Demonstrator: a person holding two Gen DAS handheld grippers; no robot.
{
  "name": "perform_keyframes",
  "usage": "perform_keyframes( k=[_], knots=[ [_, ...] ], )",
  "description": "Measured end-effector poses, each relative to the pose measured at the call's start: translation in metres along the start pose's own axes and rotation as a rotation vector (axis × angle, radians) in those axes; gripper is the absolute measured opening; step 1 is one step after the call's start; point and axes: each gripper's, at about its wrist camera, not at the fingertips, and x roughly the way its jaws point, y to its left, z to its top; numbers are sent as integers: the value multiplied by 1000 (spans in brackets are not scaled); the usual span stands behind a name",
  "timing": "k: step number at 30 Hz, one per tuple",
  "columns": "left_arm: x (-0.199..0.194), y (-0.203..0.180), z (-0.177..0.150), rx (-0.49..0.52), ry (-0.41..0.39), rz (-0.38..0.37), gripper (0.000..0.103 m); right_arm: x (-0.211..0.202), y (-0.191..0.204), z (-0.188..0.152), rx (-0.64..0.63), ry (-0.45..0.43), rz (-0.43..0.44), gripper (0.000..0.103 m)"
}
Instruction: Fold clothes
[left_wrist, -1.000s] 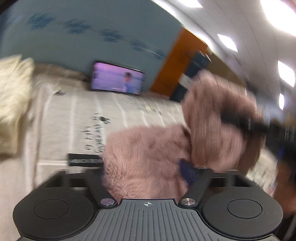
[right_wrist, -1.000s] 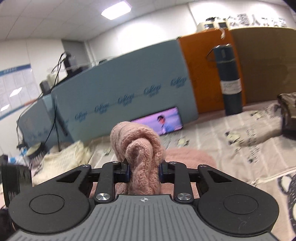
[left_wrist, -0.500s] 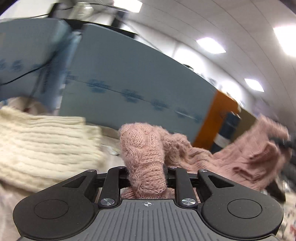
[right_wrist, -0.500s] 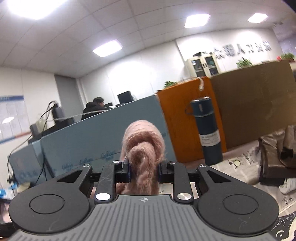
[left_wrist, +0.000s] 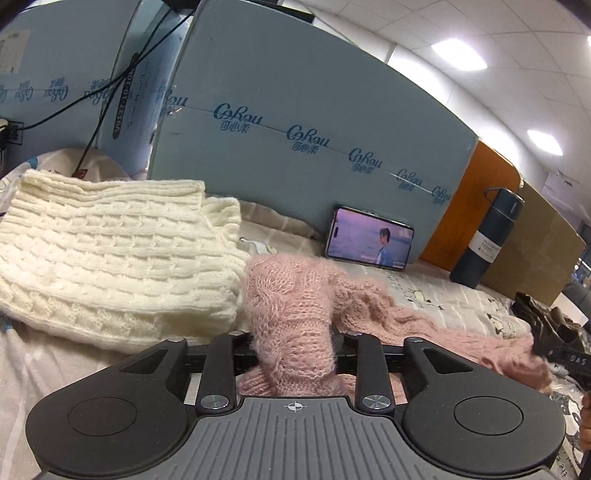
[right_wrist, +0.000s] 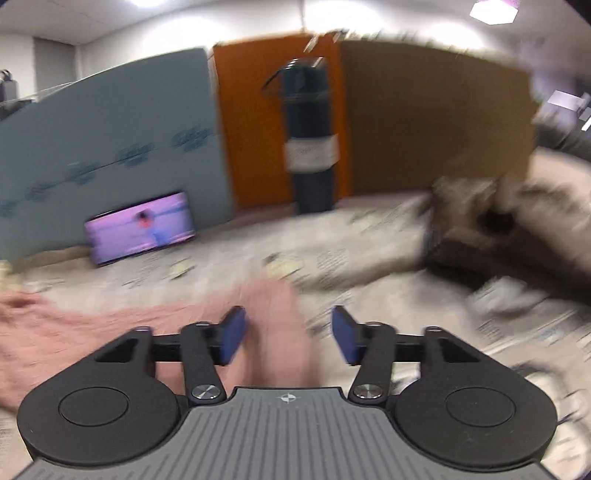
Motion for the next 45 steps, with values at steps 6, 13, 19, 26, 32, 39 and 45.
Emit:
perform_keyframes(
  k=[6,13,19,26,32,39,45],
  knots=[
    [2,0,0,4,4,6,30,-20,0,1,26,-58,229,89],
    [3,-2,0,9,11,12,31,-20,55,-20,-276,56,407,96],
    [4,-2,0,13,13,7,31,9,67,-32,-333,145,350,96],
    [4,-1,0,5,14,4,31,11,56,-30,-271,130,342,80],
    [6,0,-1,1,25,13,32,7,36,-24,-172,103,295,35],
    [6,-1,-1,12,16,11,31,-11,6,0,-37,-43,219,14],
    [5,-2,-1,27,11,13,30,-22,-47,28,120,-160,99,14]
  ],
)
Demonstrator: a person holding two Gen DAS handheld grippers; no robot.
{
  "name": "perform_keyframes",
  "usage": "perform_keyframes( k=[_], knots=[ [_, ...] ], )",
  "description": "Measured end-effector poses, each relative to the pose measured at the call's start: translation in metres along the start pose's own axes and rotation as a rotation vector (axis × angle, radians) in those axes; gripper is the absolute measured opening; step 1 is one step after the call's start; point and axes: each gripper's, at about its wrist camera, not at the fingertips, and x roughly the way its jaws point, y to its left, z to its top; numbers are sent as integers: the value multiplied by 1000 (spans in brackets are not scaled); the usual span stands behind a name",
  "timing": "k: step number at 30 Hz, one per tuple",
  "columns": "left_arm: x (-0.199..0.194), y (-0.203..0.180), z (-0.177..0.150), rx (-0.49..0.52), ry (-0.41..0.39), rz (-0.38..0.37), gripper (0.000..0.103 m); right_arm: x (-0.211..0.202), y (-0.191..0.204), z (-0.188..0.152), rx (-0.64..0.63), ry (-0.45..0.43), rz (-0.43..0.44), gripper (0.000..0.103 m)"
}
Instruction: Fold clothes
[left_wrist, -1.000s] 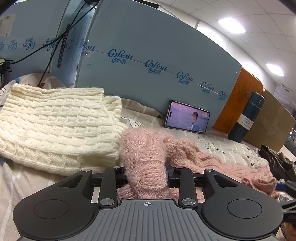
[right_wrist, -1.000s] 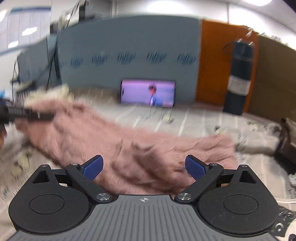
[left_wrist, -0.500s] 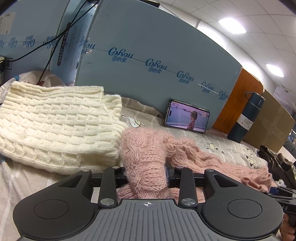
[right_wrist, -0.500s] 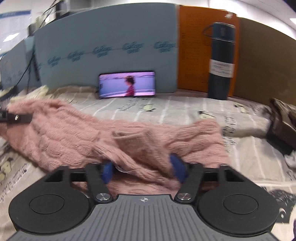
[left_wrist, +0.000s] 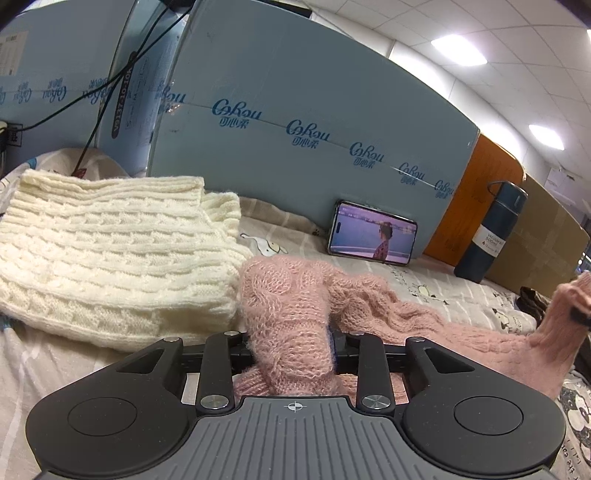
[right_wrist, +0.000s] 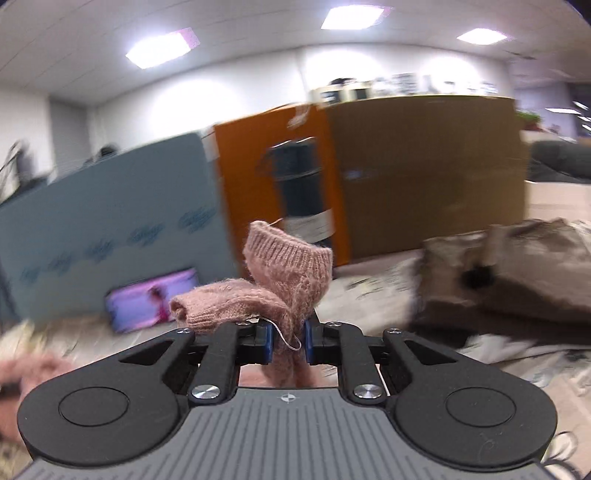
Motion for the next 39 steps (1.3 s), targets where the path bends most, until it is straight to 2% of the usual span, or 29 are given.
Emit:
perform_keyframes(
  k=[2,5,6,7,8,9,10,11,15,16,17,18,19,20,22,25,26,29,30,31,33,35,36,37,39],
  knots=[
    [1,-1,-1,13,5,9,30,-2,-19,5,44,-10,-46,14],
    [2,-6,-3,54,11,35,33,-4,-41,3,75,27,-81,14],
    [1,-7,-4,69,7,47,37,-3,-45,-1,73,46,-82,14],
    [0,-7,-4,83,0,60,48,-2,-51,-4,70,64,-90,14],
    [-2,-9,-4,102,-6,67,53,1,-56,-7,71,88,-100,14],
    [-5,-10,-3,123,-12,71,53,3,-62,-10,82,113,-111,15],
    [-7,-12,-3,145,-18,75,54,6,-68,-14,92,138,-122,18],
    [-10,-15,-2,176,-26,76,60,9,-72,-16,99,165,-147,25],
    [-20,-30,1,340,-72,81,77,17,-85,-22,108,220,-279,41],
    [-23,-34,2,390,-93,92,86,19,-89,-24,113,232,-319,42],
    [-26,-38,4,440,-118,115,93,19,-93,-25,113,231,-365,50],
    [-28,-41,7,491,-145,143,95,19,-97,-26,113,229,-410,59],
    [-30,-45,10,541,-173,172,96,19,-99,-26,112,214,-448,62],
    [-32,-47,14,575,-186,164,96,17,-98,-25,105,197,-480,65],
    [-31,-50,23,615,-176,73,96,8,-93,-23,101,125,-464,65],
    [-17,-63,27,709,-97,-71,96,-11,-87,-20,148,17,-312,73],
    [-9,-67,27,737,-61,-111,96,-12,-86,-21,151,29,-249,78],
    [17,-75,23,790,65,-198,96,-15,-83,-23,159,62,-59,81],
    [27,-75,23,794,107,-216,95,-16,-82,-24,162,74,5,81],
    [34,-73,23,782,143,-231,94,-14,-79,-26,149,96,30,81],
    [47,-67,23,744,205,-260,83,-10,-74,-29,126,129,59,81],
    [47,-62,22,717,206,-282,47,-8,-69,-33,103,151,64,81],
    [43,-60,21,713,188,-286,38,-4,-68,-32,96,160,66,81],
    [39,-60,20,713,165,-287,21,-3,-66,-33,86,167,66,81],
    [27,-60,17,723,116,-291,16,-2,-63,-35,59,175,67,81]
  ],
)
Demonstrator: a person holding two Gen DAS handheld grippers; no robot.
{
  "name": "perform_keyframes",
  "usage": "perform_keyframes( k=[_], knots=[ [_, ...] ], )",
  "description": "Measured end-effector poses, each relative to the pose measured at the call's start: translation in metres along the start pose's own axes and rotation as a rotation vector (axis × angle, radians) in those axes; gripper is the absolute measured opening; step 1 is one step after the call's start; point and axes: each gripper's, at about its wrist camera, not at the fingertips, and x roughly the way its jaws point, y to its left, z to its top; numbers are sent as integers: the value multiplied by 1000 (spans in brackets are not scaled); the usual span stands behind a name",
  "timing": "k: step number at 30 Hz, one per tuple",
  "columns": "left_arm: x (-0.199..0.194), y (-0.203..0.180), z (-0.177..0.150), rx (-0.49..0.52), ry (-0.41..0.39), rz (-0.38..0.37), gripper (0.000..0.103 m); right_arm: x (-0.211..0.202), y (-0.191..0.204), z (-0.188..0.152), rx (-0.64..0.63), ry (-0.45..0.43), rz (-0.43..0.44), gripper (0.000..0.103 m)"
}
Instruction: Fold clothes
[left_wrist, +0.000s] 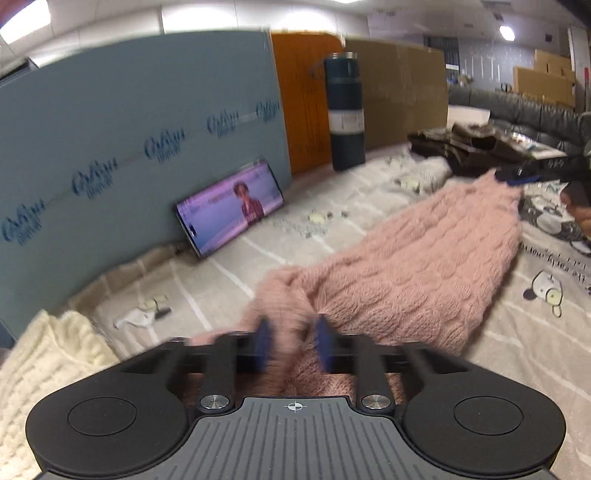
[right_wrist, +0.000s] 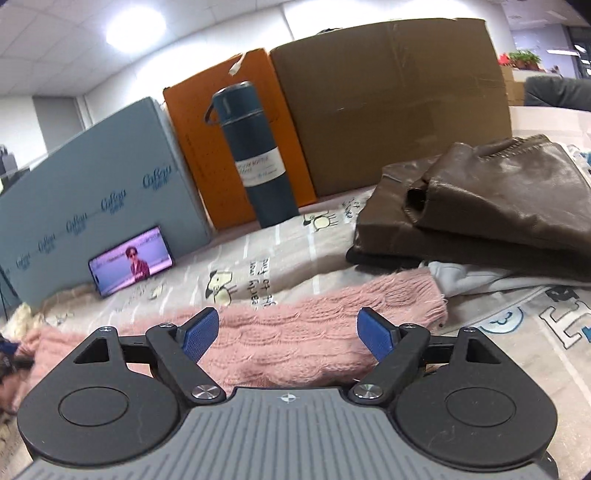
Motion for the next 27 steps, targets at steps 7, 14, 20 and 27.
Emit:
perform_keyframes(
  k=[7,14,20,27],
  knots=[
    [-52,-53,-15,137,-150,55,13,3,21,-1,-152,-16,87,85],
    [-82,-104,-42,211,-195,100,12,0,82,-8,-554,-28,241,92],
    [-94,-121,-53,226,-185,111,10,11,133,-13,-889,-21,408,93],
    [-93,-120,-58,233,-188,99,8,33,152,-15,-908,138,530,47]
  ],
)
